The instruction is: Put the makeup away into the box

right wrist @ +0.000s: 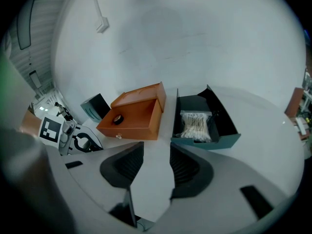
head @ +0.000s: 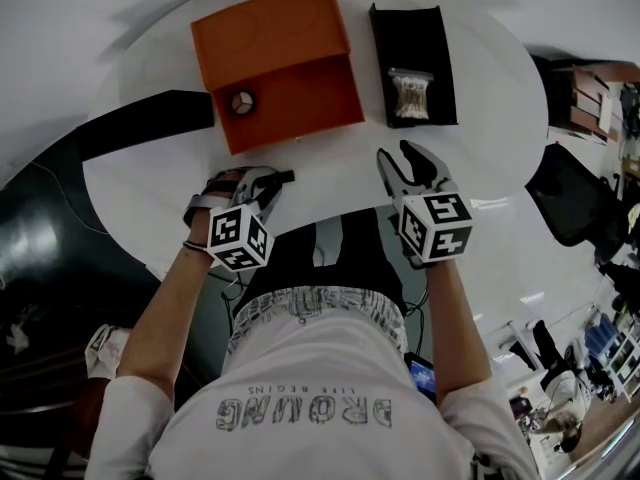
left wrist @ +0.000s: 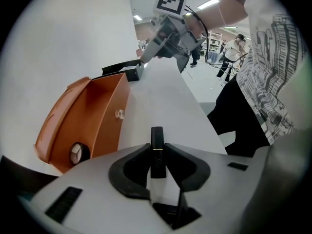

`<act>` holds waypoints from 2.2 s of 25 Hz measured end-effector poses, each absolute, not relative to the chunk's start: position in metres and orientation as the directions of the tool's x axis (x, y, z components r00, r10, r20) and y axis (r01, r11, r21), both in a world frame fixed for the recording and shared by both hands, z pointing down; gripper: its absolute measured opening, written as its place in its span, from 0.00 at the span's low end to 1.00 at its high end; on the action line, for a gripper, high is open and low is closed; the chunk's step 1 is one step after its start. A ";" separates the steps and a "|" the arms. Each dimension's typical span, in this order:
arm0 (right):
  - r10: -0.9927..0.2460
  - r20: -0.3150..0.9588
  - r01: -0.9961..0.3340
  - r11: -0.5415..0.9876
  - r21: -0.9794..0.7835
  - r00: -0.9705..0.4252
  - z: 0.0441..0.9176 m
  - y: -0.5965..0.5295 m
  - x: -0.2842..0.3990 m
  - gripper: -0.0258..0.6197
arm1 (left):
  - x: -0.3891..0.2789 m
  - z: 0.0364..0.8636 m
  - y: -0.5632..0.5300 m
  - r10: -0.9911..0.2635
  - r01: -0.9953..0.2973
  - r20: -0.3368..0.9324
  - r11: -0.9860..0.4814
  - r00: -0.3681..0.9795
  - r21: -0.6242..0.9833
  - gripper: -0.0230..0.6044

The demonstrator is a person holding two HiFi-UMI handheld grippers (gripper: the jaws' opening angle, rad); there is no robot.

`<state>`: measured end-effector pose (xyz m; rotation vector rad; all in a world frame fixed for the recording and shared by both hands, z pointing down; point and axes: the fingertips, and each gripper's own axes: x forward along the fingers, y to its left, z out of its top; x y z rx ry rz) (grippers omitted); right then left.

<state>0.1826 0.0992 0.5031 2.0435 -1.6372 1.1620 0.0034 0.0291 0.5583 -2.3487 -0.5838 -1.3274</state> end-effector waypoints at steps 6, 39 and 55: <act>-0.698 0.715 -0.916 -0.315 -0.247 0.047 0.492 0.093 0.179 0.32 | 0.010 0.536 0.025 0.169 0.502 0.838 -0.854 0.519 -0.138 0.20; -0.735 0.677 -0.938 -0.249 -0.241 0.021 0.451 0.055 0.219 0.31 | 0.108 0.478 -0.062 -0.039 0.148 0.750 -0.972 0.661 -0.181 0.20; -0.729 0.680 -0.939 -0.170 -0.300 -0.085 0.476 0.034 0.265 0.30 | 0.128 0.528 -0.086 -0.131 -0.027 0.837 -0.990 0.532 -0.138 0.20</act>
